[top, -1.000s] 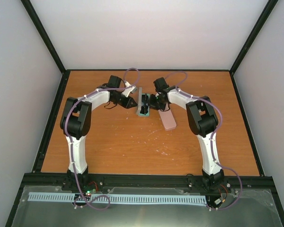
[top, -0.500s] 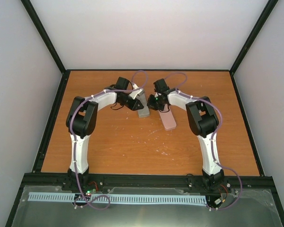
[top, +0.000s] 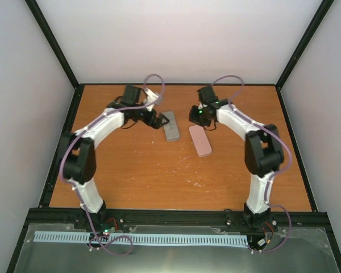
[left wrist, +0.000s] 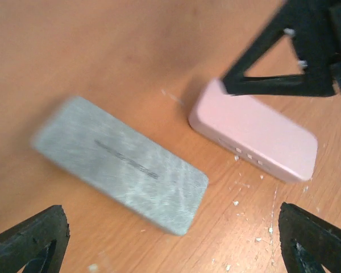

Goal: Organize the sunglasses
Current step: Close the sunglasses case at the center of the board, then reset both arms

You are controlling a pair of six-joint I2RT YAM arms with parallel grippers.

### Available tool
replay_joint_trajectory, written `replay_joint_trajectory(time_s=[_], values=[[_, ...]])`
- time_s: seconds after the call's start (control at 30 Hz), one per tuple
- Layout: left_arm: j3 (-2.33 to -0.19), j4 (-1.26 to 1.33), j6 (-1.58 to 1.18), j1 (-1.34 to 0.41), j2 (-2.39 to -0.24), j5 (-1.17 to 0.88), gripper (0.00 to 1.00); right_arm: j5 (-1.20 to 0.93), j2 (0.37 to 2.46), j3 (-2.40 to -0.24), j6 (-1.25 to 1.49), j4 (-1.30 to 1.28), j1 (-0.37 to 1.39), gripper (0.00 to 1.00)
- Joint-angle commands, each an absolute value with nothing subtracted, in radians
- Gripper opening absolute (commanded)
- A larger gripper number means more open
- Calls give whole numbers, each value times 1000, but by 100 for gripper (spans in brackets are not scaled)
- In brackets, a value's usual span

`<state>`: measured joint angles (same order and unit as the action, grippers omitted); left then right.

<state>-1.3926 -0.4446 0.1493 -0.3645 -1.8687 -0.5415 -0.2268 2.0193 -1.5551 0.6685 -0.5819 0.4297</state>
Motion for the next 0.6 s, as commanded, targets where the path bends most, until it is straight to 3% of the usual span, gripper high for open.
replay_joint_trajectory(time_s=[0.0, 0.3, 0.57], values=[[-1355, -474, 121, -242, -1650, -482, 99, -142, 1803, -1447, 656, -587, 364, 26], [-1130, -579, 212, 1, -1458, -317, 100, -65, 1515, -1127, 600, -640, 130, 30], [-1025, -616, 267, 43, -1367, -224, 100, 58, 1297, -968, 555, -696, 57, 35]])
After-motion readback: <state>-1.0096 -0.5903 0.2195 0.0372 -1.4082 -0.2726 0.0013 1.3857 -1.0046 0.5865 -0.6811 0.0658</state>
